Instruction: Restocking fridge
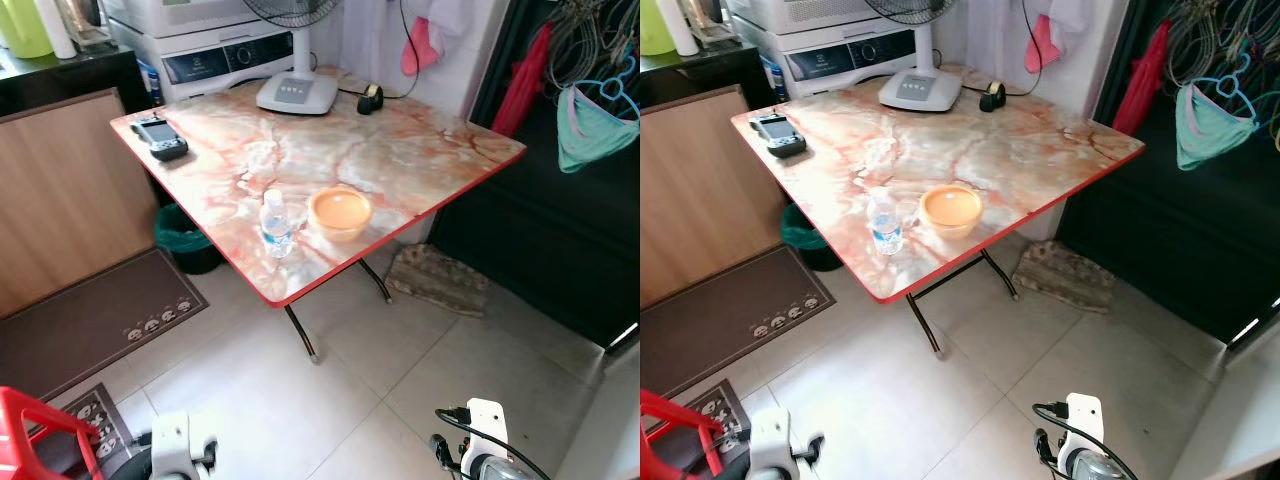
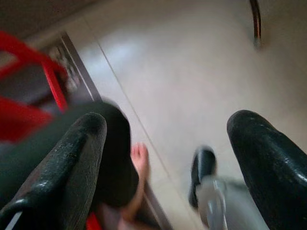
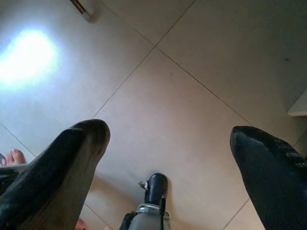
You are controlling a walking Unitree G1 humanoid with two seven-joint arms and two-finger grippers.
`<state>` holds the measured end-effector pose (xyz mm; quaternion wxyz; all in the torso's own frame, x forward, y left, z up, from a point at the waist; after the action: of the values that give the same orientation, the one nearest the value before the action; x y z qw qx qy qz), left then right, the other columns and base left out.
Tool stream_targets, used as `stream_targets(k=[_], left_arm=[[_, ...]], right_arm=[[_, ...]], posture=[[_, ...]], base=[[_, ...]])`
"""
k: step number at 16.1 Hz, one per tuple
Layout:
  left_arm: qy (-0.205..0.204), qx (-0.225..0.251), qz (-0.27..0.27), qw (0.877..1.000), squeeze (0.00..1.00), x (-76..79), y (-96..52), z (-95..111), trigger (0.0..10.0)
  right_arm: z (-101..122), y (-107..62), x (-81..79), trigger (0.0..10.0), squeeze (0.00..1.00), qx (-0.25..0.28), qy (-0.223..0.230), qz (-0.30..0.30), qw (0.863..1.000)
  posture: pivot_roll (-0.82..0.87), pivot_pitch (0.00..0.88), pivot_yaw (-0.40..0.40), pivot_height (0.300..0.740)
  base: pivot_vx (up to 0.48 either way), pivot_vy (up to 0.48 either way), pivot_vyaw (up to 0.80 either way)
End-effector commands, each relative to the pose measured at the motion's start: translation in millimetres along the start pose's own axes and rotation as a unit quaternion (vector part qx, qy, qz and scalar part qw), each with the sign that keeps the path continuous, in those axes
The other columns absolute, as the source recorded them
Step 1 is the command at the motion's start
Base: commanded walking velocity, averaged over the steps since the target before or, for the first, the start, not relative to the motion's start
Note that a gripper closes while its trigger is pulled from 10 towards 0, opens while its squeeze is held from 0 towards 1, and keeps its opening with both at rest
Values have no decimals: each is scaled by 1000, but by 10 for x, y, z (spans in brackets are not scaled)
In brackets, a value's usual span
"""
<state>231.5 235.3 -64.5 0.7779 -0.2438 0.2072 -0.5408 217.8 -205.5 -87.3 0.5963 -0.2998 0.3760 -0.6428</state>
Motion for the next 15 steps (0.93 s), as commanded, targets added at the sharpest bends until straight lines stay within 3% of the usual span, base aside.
stream_targets(k=[1, 2, 4, 6, 12, 14, 15], left_arm=[[9, 128, 6, 992, 0, -58, 140, 796, 10000], [8, 191, -4, 982, 0, -15, 152, 1216, 10000], [10, 241, -17, 970, 0, 64, 120, 1471, 10000], [30, 312, -56, 948, 0, 242, 32, 1794, 10000], [121, 394, -181, 893, 0, 877, -222, 2179, 10000], [126, 408, -242, 871, 0, 1099, -345, 2303, 10000], [113, 413, -255, 867, 0, 1158, -389, 2360, 10000]], right_arm=[[7, -1, 6, 10000, 0, -2, -2, 0, 1000], [2, -1, 9, 10000, 0, -2, -3, 0, 1000], [-4, -2, 8, 10000, 0, -3, -5, 1, 1000], [-13, -2, 9, 10000, 0, -4, -9, 2, 1000], [-4, -2, 6, 10000, 0, -4, -15, 3, 1000], [8, -1, 7, 10000, 0, -3, -15, 3, 1000], [12, -1, 4, 10000, 0, -2, -15, 2, 1000]], posture=[[151, 0, -40, 740], [152, 0, -41, 740], [149, 0, -40, 740], [147, 0, -40, 740], [146, 0, -39, 740], [150, 0, -40, 740], [146, 0, -38, 740]], base=[[0, 0, 0], [0, 0, 0], [0, 0, 0], [0, 0, 0], [0, 0, 0], [0, 0, 0], [0, 0, 0]])
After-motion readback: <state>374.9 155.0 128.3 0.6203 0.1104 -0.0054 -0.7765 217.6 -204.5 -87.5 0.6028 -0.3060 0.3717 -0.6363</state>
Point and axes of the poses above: a point about 5 cm out from each wrist's last joint towards the gripper, its own y axis pointing out of the wrist towards the gripper, its own z axis along the axis of the wrist's last joint, x = y × z, the point moved 2 cm from there along y, pointing out of the wrist towards the gripper, and after that the axes turned 5 degrees about -y, right-handed, at the moved point
